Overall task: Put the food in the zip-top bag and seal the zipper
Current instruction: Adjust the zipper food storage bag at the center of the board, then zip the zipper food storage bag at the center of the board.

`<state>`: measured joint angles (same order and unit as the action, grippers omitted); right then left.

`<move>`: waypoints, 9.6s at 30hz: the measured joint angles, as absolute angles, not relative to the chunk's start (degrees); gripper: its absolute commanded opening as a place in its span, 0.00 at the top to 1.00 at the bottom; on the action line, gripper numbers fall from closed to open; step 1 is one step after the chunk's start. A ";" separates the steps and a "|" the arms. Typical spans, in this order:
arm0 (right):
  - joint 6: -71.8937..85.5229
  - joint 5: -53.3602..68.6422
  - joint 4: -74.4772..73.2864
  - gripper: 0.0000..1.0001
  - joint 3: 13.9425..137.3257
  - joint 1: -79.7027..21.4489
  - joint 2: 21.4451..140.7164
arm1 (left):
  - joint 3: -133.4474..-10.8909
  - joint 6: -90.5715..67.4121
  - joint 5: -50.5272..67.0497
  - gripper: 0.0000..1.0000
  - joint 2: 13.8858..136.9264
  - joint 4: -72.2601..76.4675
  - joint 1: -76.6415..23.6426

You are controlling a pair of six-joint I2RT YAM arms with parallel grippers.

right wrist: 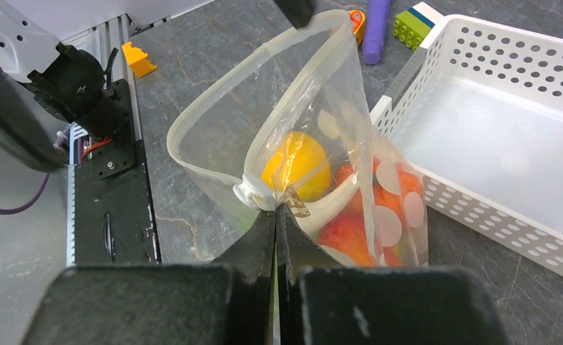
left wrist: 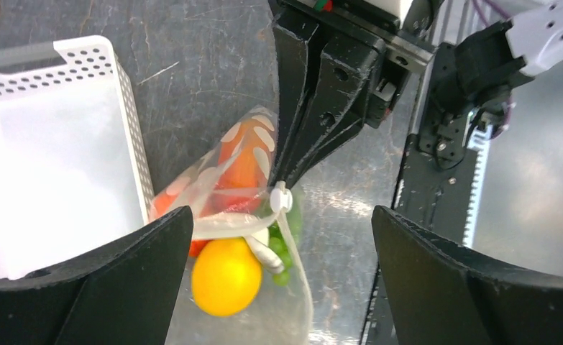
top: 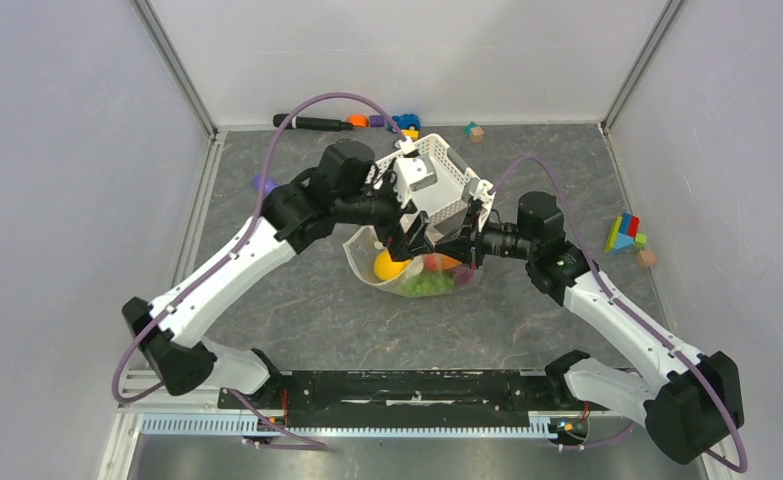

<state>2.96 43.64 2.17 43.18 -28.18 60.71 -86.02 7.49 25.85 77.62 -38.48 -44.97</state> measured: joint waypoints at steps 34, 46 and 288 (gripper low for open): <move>6.61 49.74 2.28 0.93 45.63 -22.96 59.16 | -89.01 21.85 30.52 0.98 86.67 -43.05 -45.89; -15.29 51.22 1.21 0.07 38.11 -22.74 49.39 | -84.23 15.51 33.80 0.98 83.46 -35.81 -45.89; 15.49 37.82 12.60 1.00 33.41 -7.25 48.80 | -70.83 8.32 17.98 0.98 73.95 -30.30 -46.96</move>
<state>15.49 37.82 12.60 33.41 -7.25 48.80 -70.83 8.32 17.98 73.95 -30.30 -46.96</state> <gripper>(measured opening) 0.006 0.163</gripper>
